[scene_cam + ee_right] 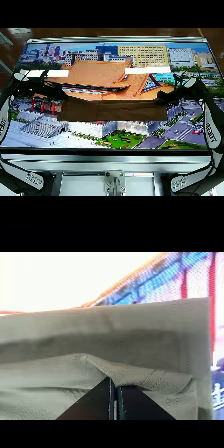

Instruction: Fold the shirts.

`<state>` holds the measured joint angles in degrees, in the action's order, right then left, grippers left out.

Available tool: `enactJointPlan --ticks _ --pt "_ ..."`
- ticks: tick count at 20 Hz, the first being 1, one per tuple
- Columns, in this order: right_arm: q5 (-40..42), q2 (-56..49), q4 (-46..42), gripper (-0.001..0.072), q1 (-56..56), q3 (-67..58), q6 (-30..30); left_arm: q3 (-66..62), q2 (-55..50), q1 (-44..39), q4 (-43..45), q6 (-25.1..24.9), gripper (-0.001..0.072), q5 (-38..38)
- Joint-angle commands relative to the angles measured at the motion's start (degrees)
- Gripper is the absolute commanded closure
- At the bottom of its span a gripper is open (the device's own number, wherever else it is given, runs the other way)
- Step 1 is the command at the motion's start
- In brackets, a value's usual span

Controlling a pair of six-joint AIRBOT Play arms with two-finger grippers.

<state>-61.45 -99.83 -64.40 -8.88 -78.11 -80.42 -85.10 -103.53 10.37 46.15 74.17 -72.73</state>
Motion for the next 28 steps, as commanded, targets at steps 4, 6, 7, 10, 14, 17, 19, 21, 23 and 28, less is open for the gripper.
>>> enactJointPlan --ticks 4,6,7,10,14,17,19,21,23,28 --pt "-6.2 0.4 -2.4 0.0035 -0.7 -0.7 1.7 -0.9 -2.4 0.6 1.4 3.5 0.0340 -6.4" --pt "-8.7 2.3 -5.3 0.0034 -2.3 -0.7 1.8 -1.2 -2.2 1.5 1.4 3.0 0.0335 -9.9" --pt "-9.0 2.8 -5.2 0.0034 -3.6 -0.7 1.7 -1.2 -2.0 1.9 1.4 2.6 0.0336 -11.5" --pt "-10.8 1.7 -2.7 0.0034 -7.7 -0.4 -0.6 -1.2 -0.9 1.7 1.4 2.6 0.0336 -12.9" --pt "-10.0 -2.8 4.6 0.0035 -7.1 1.6 0.2 -1.2 1.0 -0.4 -1.7 0.8 0.0382 -12.9" --pt "-9.4 -4.7 4.8 0.0172 -4.9 1.6 0.2 -1.2 2.4 -3.0 -8.4 -2.5 0.0503 -12.1" --pt "-8.5 -4.5 5.8 0.0481 -4.0 1.5 0.2 -1.2 2.6 -5.3 -11.9 -2.6 0.0503 -10.1" --pt "-8.5 -4.4 8.1 0.0649 -3.8 1.5 0.2 -1.2 2.6 -8.0 -13.0 -2.6 0.0503 -7.6" --pt "-9.0 -3.4 9.7 0.0649 -3.9 1.4 0.7 -1.2 2.6 -10.9 -13.0 -2.6 0.0503 -5.0" --pt "-9.6 9.3 11.4 0.0650 -3.9 1.4 2.6 -1.2 2.1 -20.9 -13.0 -2.6 0.0504 7.9"
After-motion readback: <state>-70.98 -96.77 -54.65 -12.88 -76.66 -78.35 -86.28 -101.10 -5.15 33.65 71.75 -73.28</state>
